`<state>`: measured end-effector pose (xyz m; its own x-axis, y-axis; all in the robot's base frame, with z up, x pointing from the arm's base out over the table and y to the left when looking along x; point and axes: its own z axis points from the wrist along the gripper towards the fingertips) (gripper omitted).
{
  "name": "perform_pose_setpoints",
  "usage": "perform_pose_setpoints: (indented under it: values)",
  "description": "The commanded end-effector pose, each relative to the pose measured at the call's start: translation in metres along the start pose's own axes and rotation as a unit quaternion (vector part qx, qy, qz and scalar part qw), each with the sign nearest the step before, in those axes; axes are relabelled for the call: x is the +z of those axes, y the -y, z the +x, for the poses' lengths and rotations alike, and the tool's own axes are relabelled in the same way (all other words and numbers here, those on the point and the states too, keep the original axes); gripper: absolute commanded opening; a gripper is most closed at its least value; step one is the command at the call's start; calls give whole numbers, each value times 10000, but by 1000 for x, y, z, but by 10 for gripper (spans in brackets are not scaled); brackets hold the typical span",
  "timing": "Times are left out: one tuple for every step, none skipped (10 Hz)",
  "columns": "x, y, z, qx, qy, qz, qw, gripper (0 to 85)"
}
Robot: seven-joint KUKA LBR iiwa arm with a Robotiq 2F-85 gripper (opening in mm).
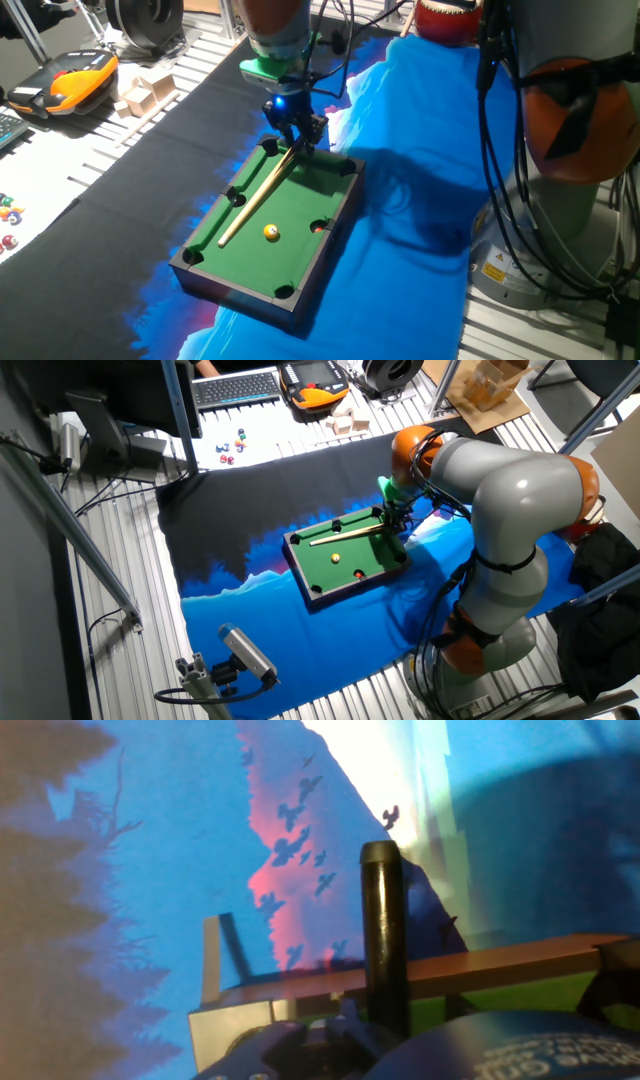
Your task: Hit the pool ball
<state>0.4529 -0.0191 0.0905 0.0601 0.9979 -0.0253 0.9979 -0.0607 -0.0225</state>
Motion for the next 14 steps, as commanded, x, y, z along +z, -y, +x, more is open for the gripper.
perform_pose_setpoints:
  values:
    - [2,2,-1,-51,-17,-1,10000,340]
    - [2,3,-2,-106,-114,-101,9998,170]
    - [2,3,-3,-213,-170,-162,9995,0]
    - [2,4,-5,-335,-193,-193,9991,0]
    - [2,4,-7,-386,-299,-297,9984,0]
    - [1,3,-8,-390,-386,-377,9978,0]
    - [1,3,-8,-352,-373,-363,9980,0]
    - [1,3,-8,-330,-352,-341,9983,0]
    - [-1,2,-8,-339,-319,-311,9984,0]
    - [-5,0,-7,-339,-319,-311,9984,0]
    - [-8,0,-7,-340,-295,-289,9986,0]
    - [-10,-1,-6,-364,-277,-274,9986,0]
    - [-15,-3,-7,-394,-274,-275,9985,0]
    - [-23,-7,-8,-446,-316,-318,9980,0]
